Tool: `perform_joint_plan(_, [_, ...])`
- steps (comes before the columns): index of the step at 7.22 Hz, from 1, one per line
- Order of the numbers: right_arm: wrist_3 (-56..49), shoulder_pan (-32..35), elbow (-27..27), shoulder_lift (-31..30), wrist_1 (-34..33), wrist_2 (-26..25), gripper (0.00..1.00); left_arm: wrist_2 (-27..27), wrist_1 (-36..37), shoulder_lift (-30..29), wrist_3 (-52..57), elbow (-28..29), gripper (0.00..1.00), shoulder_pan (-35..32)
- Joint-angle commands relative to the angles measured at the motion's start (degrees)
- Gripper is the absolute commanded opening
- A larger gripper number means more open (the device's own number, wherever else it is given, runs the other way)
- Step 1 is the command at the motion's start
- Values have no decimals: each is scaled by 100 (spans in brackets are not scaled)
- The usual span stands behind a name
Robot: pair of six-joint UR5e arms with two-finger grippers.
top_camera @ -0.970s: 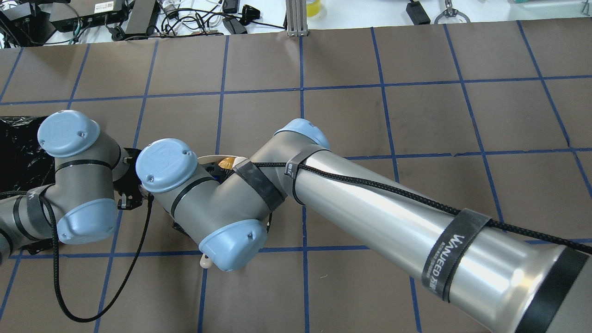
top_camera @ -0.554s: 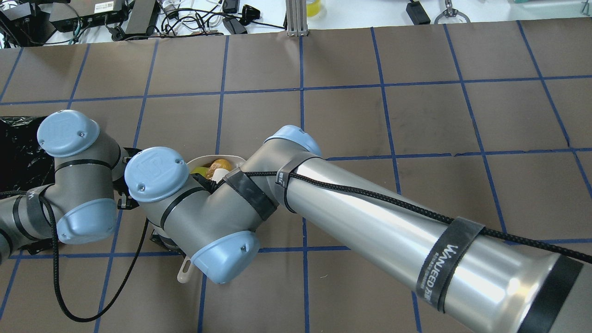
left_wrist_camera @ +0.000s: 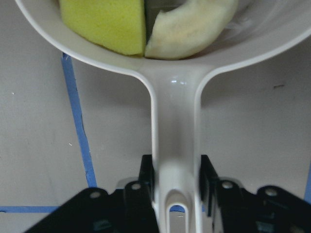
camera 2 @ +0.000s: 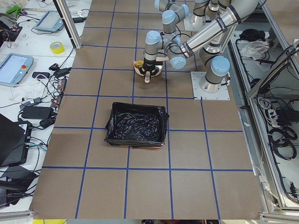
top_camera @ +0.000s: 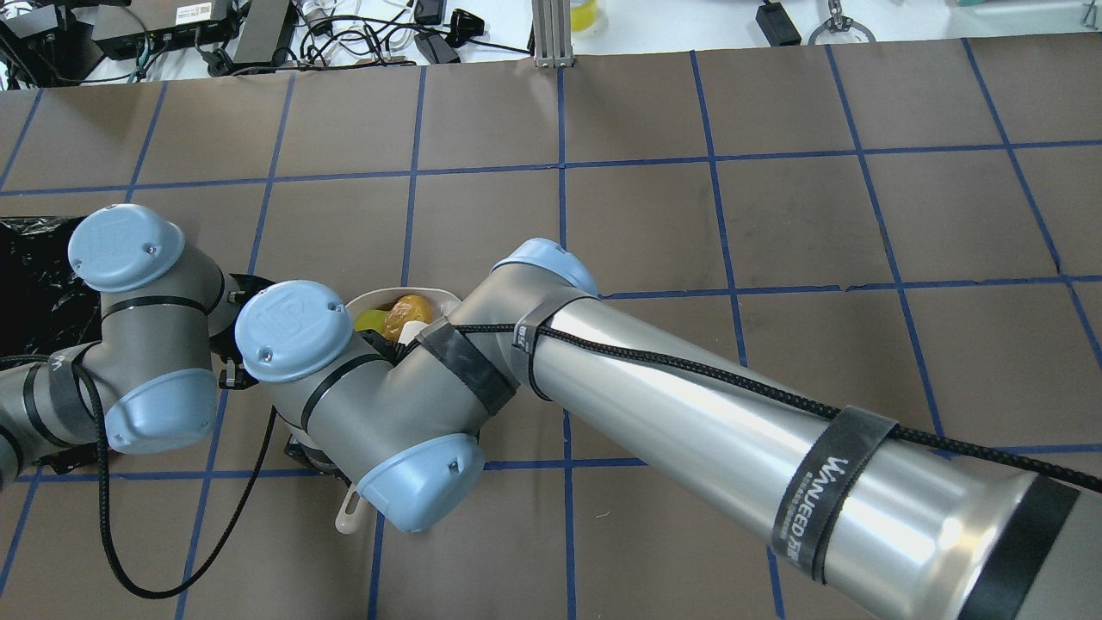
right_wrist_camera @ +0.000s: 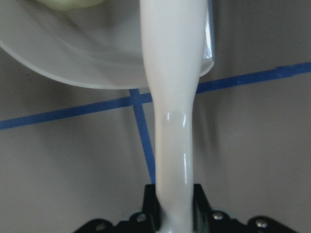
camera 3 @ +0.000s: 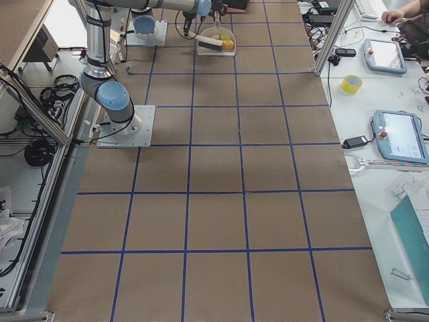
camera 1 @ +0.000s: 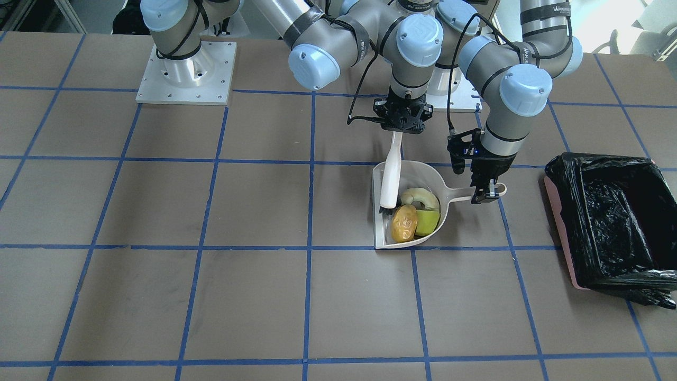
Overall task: Sweep and dump trash into bin
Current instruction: 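Sweep the yellow lump into the dustpan held by the left gripper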
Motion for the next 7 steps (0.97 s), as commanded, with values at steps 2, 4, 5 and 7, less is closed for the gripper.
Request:
perform_joint_plan(2, [-42, -189, 2, -86, 525, -427, 0, -31, 15, 14, -2, 19, 0, 46])
perform_joint_plan(4, [-113, -513, 2, -130, 578, -727, 0, -434, 6, 49, 7, 37, 0, 177])
perform_joint_plan(5, [-339, -776, 11, -148, 692, -945, 0, -618, -12, 84, 16, 124, 0, 326])
perform_joint_plan(7, [-1294, -1539, 11, -498, 1217, -1218, 0, -1519, -902, 154, 68, 693, 0, 860])
